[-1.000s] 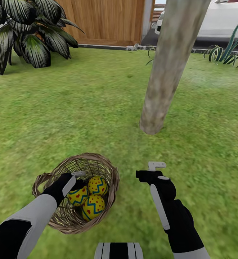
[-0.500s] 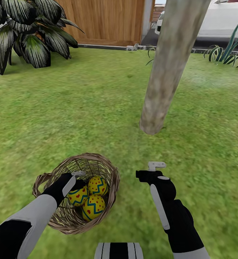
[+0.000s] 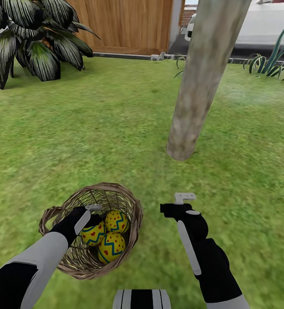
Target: Take the three Easter eggs out of the wicker basket on the lawn in the garden, then place them on the lawn next to a single tree (choose any tree) so that all three eggs are next to the same tree and none are left in the basket.
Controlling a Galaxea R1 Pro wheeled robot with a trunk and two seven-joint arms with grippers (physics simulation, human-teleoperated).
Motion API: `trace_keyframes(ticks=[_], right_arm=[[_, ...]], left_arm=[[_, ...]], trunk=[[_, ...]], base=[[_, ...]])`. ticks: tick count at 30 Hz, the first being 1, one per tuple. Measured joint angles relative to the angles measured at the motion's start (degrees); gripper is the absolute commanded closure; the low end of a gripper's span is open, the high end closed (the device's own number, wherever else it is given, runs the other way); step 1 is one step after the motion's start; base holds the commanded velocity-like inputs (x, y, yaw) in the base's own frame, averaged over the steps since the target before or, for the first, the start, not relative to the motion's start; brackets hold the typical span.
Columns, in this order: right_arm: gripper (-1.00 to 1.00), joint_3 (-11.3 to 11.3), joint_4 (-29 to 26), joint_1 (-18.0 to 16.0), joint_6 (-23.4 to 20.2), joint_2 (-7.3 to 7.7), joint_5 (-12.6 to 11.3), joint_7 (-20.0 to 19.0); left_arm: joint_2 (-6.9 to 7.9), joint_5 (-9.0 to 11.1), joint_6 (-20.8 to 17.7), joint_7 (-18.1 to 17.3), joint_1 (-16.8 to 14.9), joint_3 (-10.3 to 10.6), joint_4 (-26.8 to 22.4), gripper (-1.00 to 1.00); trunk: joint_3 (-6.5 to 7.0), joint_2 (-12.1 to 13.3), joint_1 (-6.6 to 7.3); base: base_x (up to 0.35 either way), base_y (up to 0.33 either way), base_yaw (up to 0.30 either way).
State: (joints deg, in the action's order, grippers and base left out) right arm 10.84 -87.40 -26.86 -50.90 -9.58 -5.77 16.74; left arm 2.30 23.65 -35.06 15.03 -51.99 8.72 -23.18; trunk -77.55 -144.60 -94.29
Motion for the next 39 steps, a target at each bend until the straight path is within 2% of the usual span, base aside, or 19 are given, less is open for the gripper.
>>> trace_keyframes(ticks=[5, 13, 22, 29, 39], right_arm=[[-1.0, 0.01, 0.0, 0.0, 0.0, 0.0, 0.03, 0.0], [-1.0, 0.01, 0.0, 0.0, 0.0, 0.0, 0.04, 0.0], [-1.0, 0.01, 0.0, 0.0, 0.0, 0.0, 0.03, 0.0], [-1.0, 0.01, 0.0, 0.0, 0.0, 0.0, 0.02, 0.0], [-1.0, 0.01, 0.0, 0.0, 0.0, 0.0, 0.02, 0.0]], left_arm=[[0.0, 0.0, 0.14, -0.02, 0.0, 0.18, 0.07, 1.0], [0.01, 1.16, 0.55, -0.11, 0.06, 0.19, 0.53, 1.0], [-0.06, 1.15, 0.48, 0.06, 0.06, 0.17, 0.5, 1.0], [-0.09, 1.15, -0.18, -0.16, 0.22, 0.13, -3.65, 1.0], [-0.09, 1.15, -0.44, -0.19, 0.24, 0.03, -3.9, 1.0]], trunk=[[0.0, 0.0, 0.0], [0.87, 0.06, 0.09], [1.32, 0.09, 0.13], [1.32, 0.09, 0.13], [1.54, 0.11, 0.16]], base=[[0.0, 0.0, 0.0], [0.0, 0.0, 0.0], [0.0, 0.0, 0.0], [-0.024, 0.0, 0.0], [-0.091, 0.0, 0.0]])
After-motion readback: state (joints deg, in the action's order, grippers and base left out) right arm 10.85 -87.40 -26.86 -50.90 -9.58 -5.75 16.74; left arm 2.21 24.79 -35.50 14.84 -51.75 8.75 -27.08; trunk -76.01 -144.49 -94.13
